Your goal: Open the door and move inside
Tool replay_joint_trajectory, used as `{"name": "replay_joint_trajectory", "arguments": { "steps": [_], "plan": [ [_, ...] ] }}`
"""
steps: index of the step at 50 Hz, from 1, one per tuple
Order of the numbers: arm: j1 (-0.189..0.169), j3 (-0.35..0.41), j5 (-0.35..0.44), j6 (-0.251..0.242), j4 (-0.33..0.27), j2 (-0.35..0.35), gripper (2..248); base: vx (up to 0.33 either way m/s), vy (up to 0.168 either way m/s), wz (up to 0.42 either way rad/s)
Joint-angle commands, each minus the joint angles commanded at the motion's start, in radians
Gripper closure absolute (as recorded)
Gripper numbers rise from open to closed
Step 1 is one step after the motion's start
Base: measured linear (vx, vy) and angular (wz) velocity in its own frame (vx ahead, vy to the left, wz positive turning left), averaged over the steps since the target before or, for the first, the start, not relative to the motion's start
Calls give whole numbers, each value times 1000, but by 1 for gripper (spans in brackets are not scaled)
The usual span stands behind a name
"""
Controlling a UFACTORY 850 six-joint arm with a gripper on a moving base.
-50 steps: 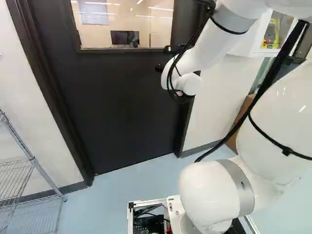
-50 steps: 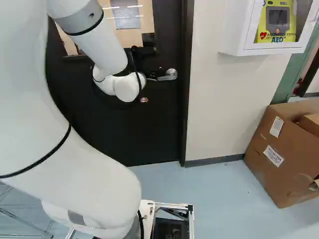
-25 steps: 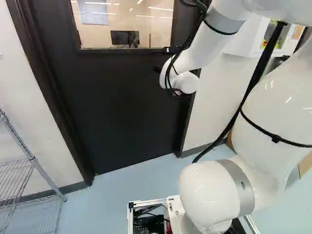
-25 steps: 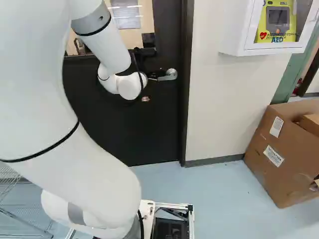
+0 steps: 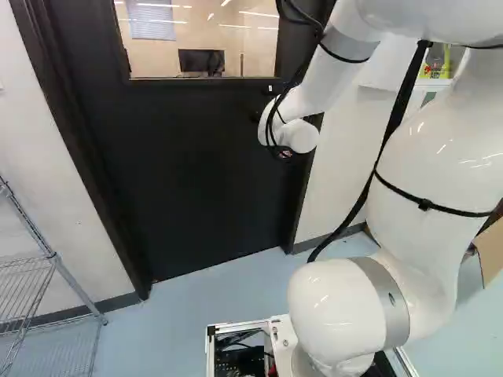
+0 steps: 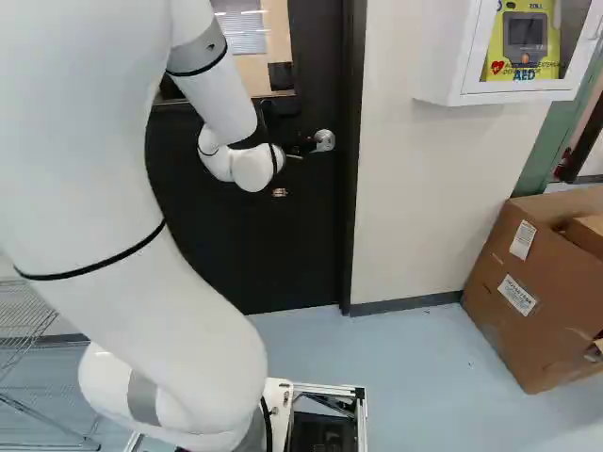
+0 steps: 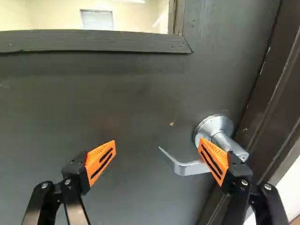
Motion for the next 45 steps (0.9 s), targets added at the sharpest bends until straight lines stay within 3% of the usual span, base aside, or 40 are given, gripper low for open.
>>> {"name": "replay_joint_trajectory", "arguments": {
  "steps": [45],
  "plan": [
    [0, 14, 0, 0, 0, -86, 3, 0, 0, 0]
  ]
}}
